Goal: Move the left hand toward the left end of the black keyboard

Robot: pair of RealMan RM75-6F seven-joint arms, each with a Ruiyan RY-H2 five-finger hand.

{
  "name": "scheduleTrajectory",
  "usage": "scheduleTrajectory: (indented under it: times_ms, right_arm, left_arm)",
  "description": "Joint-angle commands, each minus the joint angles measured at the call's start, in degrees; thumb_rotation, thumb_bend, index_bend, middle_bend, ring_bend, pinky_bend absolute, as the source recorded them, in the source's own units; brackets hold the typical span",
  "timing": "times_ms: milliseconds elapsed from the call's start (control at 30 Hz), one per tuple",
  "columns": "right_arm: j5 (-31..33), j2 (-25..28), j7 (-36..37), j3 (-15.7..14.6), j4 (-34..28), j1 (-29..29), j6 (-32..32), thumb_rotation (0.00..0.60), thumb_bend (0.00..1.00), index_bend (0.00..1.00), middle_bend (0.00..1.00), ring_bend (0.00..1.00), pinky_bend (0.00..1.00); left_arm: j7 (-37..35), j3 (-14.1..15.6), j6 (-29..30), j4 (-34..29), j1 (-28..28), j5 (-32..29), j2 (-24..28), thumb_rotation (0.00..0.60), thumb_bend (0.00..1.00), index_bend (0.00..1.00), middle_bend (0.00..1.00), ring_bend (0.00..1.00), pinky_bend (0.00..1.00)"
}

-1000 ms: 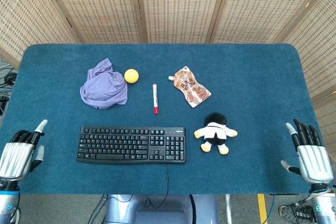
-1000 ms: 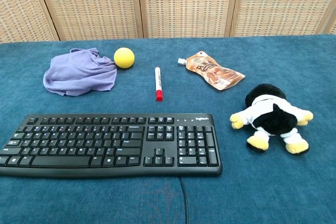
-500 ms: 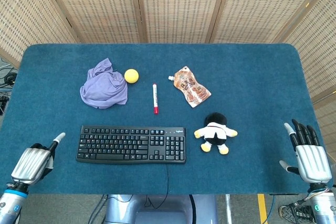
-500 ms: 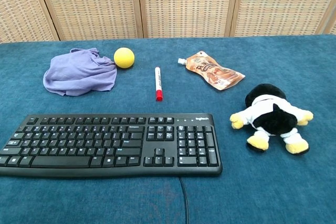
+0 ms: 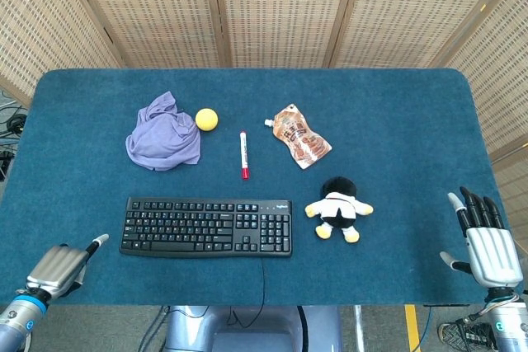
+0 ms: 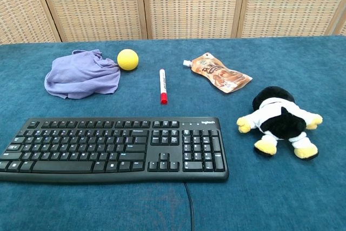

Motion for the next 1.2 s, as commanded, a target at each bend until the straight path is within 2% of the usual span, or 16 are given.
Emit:
scheduleTrajectory:
  times_ms: [33,367,1200]
  right_arm:
    - [0.1,0.0,0.1,0.0,0.0,0.0,0.0,0.6,0.0,0.0,0.0,0.0,0.0]
    - [0.0,0.0,0.0,0.0,0.1,0.1,-0.1,0.6,0.0,0.0,0.0,0.0,0.0]
    - [0.0,0.1,0.4,0.0,0.1,0.0,0.2,0.6,0.0,0.0,0.0,0.0,0.0]
  left_arm:
    - [1.4,0.3,-0.2,0.4,-1.0,-2.2,-1.2,0.6,0.92,0.0,0.59,0.56,0.35]
    - [3.8,0.5,-0.4,2.2,-3.4,-7.3,-4.2,0.6,0.93,0.0,0.59,0.56,0.35]
    - [4.2,1.9,-0.7,4.0,-7.1,-10.5,-8.8,0.6,0.93,0.0,0.59,0.56,0.35]
